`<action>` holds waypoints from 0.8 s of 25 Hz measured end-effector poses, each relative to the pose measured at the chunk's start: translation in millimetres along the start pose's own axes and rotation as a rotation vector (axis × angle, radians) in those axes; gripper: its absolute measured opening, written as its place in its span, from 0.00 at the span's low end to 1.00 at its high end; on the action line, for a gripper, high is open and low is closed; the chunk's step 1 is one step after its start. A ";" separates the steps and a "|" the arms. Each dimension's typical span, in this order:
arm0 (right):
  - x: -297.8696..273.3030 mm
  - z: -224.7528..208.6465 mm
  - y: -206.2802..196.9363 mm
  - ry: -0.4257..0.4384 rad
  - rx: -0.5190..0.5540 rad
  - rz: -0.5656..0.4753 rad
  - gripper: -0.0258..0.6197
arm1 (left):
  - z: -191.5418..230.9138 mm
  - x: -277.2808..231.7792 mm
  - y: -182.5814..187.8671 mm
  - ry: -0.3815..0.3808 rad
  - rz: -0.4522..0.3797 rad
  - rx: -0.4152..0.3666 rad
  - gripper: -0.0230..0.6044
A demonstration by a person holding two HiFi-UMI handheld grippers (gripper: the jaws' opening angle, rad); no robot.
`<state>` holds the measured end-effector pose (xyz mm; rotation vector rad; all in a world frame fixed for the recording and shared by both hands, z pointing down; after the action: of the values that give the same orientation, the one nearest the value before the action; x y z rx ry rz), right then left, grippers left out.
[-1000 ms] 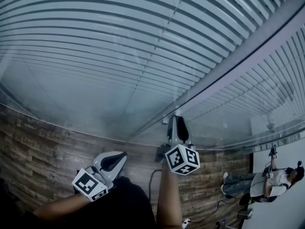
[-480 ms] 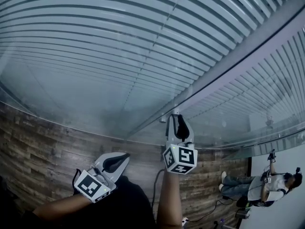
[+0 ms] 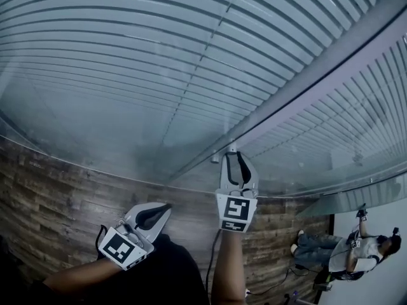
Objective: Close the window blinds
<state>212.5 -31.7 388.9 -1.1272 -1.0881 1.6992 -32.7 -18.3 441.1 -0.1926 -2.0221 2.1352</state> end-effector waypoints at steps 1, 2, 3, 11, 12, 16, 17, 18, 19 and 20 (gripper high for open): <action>0.4 -1.5 -0.1 0.004 -0.035 -0.005 0.23 | 0.2 0.0 -0.8 0.000 0.004 -0.001 0.03; 1.2 -5.8 0.0 0.013 -0.108 -0.016 0.23 | 0.3 -1.0 -1.2 0.001 0.008 -0.002 0.03; 2.2 -11.7 -0.3 0.030 -0.219 -0.035 0.23 | 0.5 -2.6 -1.0 0.002 0.013 -0.001 0.03; 1.3 -25.7 -13.5 0.159 -0.801 -0.149 0.27 | 4.7 -8.6 -3.7 -0.010 0.027 0.012 0.03; -0.8 -25.9 -14.0 0.164 -0.820 -0.152 0.26 | 5.3 -10.3 -3.7 -0.014 0.025 0.010 0.03; -2.8 -24.2 -15.9 0.156 -0.871 -0.161 0.23 | 7.8 -10.0 -5.2 -0.019 0.021 0.025 0.03; -1.9 -24.0 -15.3 0.154 -0.866 -0.163 0.24 | 8.1 -9.7 -4.8 -0.019 0.020 0.028 0.03; -1.3 -24.9 -13.9 0.149 -0.848 -0.163 0.23 | 8.4 -11.0 -3.7 -0.019 0.020 0.032 0.03; -1.3 -26.7 -12.0 0.142 -0.817 -0.157 0.23 | 8.6 -13.4 -2.3 -0.021 0.022 0.034 0.03; -1.6 -28.3 -9.8 0.132 -0.769 -0.146 0.23 | 8.8 -16.1 -1.1 -0.022 0.024 0.036 0.03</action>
<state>241.4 -24.0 392.0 -1.5417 -1.7558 1.0765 -18.9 -30.5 442.1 -0.1895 -2.0016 2.1965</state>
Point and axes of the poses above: the fingertips, and each gripper's own axes: x backward along the fingers, z to its left, y out of its top, the point moved 8 cm from there along x, backward along the fingers, and after that the axes turned 13 degrees about -x, right-handed, at the moved point
